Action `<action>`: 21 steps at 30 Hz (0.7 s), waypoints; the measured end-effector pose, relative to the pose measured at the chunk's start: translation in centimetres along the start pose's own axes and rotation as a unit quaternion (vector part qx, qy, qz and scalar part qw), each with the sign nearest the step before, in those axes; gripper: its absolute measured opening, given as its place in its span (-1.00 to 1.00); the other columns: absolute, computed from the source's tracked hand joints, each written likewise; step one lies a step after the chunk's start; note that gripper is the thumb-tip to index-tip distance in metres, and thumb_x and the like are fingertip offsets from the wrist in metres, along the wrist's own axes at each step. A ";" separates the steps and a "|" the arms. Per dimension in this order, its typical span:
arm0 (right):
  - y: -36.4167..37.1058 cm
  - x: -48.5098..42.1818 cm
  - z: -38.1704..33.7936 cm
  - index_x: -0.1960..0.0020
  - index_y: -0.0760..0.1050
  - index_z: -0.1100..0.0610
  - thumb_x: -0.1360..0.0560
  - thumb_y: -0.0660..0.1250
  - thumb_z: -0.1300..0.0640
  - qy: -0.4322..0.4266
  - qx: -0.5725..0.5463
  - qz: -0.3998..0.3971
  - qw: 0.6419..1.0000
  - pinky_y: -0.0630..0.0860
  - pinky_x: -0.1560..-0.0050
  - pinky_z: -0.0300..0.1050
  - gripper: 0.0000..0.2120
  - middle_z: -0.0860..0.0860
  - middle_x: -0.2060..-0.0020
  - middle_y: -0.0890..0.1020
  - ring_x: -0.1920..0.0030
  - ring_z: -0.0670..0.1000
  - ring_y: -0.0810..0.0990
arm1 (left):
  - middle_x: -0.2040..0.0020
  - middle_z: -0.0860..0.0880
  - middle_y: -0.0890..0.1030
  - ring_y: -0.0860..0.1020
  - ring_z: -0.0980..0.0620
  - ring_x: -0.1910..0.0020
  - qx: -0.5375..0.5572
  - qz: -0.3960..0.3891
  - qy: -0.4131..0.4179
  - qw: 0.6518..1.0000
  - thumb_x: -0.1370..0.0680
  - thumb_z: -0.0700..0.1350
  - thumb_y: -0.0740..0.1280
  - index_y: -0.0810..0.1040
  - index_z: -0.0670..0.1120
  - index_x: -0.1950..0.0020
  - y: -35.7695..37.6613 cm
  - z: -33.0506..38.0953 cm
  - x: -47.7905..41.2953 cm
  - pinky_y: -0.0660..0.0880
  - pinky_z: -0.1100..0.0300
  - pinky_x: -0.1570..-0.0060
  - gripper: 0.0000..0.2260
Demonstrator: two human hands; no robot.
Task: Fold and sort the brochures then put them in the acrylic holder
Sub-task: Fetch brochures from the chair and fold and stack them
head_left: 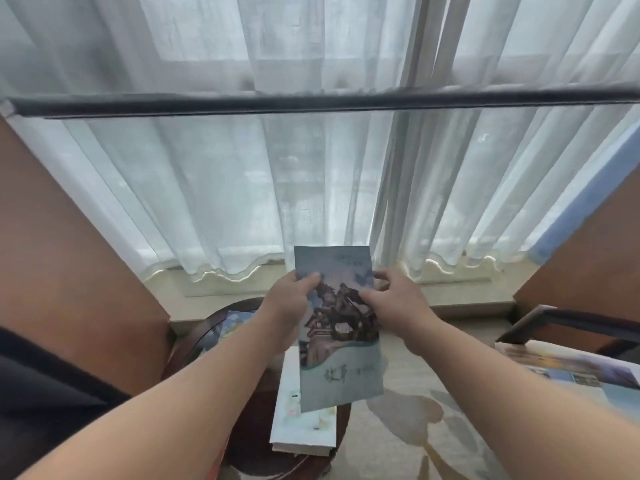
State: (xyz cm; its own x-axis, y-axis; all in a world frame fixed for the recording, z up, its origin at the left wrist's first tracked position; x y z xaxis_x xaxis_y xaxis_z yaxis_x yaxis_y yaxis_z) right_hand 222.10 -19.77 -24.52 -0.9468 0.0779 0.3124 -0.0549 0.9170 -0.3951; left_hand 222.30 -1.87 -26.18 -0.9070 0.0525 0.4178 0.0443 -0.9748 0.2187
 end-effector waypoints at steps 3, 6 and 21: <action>3.5 -1.7 2.2 0.08 0.56 0.10 -0.49 0.39 0.11 0.041 0.024 0.011 0.999 0.62 0.14 0.02 -0.94 0.05 0.15 0.66 0.16 0.04 0.66 | -0.02 -0.29 0.66 0.66 -0.27 0.04 -0.025 0.022 -0.026 0.999 -0.64 -0.10 0.25 0.51 -0.21 -0.14 -4.3 -1.7 -2.1 0.60 -0.22 -0.01 -0.80; 6.8 -2.8 6.1 0.17 0.55 0.09 -0.48 0.39 0.13 0.083 0.055 0.021 0.995 0.60 0.12 0.03 -0.93 0.04 0.19 0.66 0.17 0.06 0.64 | 0.00 -0.13 0.67 0.64 -0.14 0.03 -0.216 0.076 -0.013 0.973 -0.58 0.02 0.32 0.55 -0.07 -0.07 -8.4 -4.6 -3.8 0.57 -0.11 -0.03 -0.82; 20.7 -9.9 24.7 -0.33 0.29 0.02 -0.47 0.35 0.15 0.131 0.243 -0.087 0.957 0.47 0.10 -0.06 -0.53 0.07 -0.13 0.51 -0.04 0.11 0.53 | -0.24 -0.11 0.46 0.52 -0.17 -0.13 -0.532 0.071 -0.108 0.837 -0.53 -0.05 0.32 0.23 0.00 -0.42 -15.9 -26.8 -11.4 0.47 0.01 -0.02 -0.50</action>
State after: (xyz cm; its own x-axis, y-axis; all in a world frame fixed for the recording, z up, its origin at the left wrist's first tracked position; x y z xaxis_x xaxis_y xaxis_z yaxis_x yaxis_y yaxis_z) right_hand 222.45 -11.21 -57.13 -0.8015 0.0937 0.5906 -0.4057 0.6404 -0.6522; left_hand 220.77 7.20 -58.04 -0.8221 -0.1537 0.5482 -0.3578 -0.6095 -0.7075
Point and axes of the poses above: each hand's wrist, its own x-axis away from the middle knuckle, its own y-axis out of the palm, z = x × y, the point moved 10 cm from there along -x, towards the middle knuckle
